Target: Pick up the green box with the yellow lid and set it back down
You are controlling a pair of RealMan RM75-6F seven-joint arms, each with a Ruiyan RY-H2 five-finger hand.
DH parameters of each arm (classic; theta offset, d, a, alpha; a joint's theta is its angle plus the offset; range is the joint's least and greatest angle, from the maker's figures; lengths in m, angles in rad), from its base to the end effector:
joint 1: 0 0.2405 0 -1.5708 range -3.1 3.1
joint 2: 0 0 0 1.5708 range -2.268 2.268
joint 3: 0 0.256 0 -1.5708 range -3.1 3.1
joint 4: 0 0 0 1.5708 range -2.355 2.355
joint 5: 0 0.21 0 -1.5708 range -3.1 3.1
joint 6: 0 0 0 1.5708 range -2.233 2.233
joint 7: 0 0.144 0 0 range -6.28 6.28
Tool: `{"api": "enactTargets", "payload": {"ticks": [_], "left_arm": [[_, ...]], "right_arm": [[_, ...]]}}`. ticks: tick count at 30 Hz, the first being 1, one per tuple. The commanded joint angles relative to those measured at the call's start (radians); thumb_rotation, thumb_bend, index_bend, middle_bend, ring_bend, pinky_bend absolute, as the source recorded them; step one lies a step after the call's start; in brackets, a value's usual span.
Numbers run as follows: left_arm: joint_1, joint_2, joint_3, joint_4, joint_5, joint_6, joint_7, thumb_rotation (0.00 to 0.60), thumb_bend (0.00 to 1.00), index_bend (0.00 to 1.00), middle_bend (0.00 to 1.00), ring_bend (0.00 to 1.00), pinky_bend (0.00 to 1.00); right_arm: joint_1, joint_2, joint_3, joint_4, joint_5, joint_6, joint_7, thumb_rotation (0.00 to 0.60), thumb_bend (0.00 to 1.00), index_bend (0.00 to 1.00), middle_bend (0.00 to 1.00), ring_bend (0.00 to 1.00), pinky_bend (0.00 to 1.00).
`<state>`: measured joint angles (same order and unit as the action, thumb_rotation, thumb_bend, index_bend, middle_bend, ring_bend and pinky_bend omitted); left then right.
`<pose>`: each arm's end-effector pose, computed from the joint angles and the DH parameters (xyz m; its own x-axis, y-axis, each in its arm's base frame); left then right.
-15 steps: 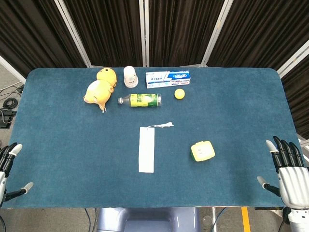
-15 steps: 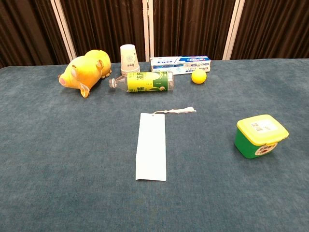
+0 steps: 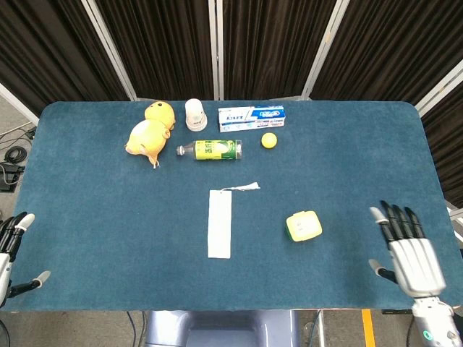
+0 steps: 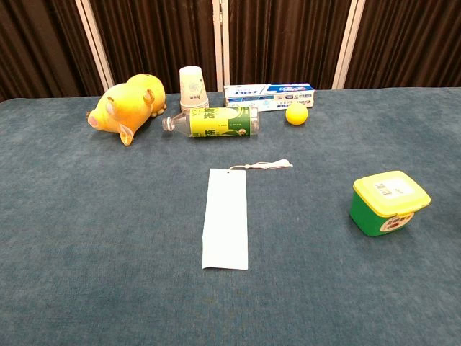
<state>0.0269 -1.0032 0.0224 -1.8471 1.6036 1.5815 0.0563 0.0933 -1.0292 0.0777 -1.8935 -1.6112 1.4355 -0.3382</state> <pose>-0.2766 0.1320 0.1744 0.3399 0.0185 0.9403 0.9405 -0.0020 -0.3399 -0.2416 -0.1822 0.1573 0.5357 0.0137 0.8443 -0.8324 -0.1598 0.5307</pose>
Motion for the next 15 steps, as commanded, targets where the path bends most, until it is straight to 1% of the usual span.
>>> {"api": "enactTargets", "payload": {"ticks": [1,4,6,9,12,15], "left_arm": [[-0.013,-0.017,-0.018,0.004,-0.031,-0.018,0.029,0.6,0.0,0.0,0.0,0.0,0.0],[-0.024,-0.028,-0.03,0.013,-0.065,-0.038,0.044,0.6,0.0,0.0,0.0,0.0,0.0],[-0.03,-0.036,-0.036,0.023,-0.089,-0.055,0.052,0.6,0.0,0.0,0.0,0.0,0.0],[-0.036,-0.041,-0.041,0.03,-0.113,-0.071,0.053,0.6,0.0,0.0,0.0,0.0,0.0],[-0.04,-0.045,-0.048,0.034,-0.13,-0.078,0.058,0.6,0.0,0.0,0.0,0.0,0.0],[-0.045,-0.049,-0.055,0.038,-0.15,-0.087,0.063,0.6,0.0,0.0,0.0,0.0,0.0]], "right_arm": [[0.152,-0.036,0.039,-0.038,0.045,-0.213,-0.212,0.6,0.06,0.0,0.0,0.0,0.0],[0.246,-0.066,0.055,-0.073,0.121,-0.364,-0.3,0.6,0.07,0.0,0.0,0.0,0.0],[0.305,-0.09,0.068,-0.088,0.204,-0.454,-0.35,0.6,0.07,0.0,0.0,0.0,0.0],[0.361,-0.126,0.074,-0.091,0.274,-0.516,-0.419,0.6,0.07,0.0,0.0,0.0,0.0],[0.4,-0.165,0.074,-0.081,0.322,-0.55,-0.469,0.6,0.07,0.0,0.0,0.0,0.0],[0.452,-0.23,0.062,-0.033,0.401,-0.579,-0.572,0.6,0.07,0.0,0.0,0.0,0.0]]}}
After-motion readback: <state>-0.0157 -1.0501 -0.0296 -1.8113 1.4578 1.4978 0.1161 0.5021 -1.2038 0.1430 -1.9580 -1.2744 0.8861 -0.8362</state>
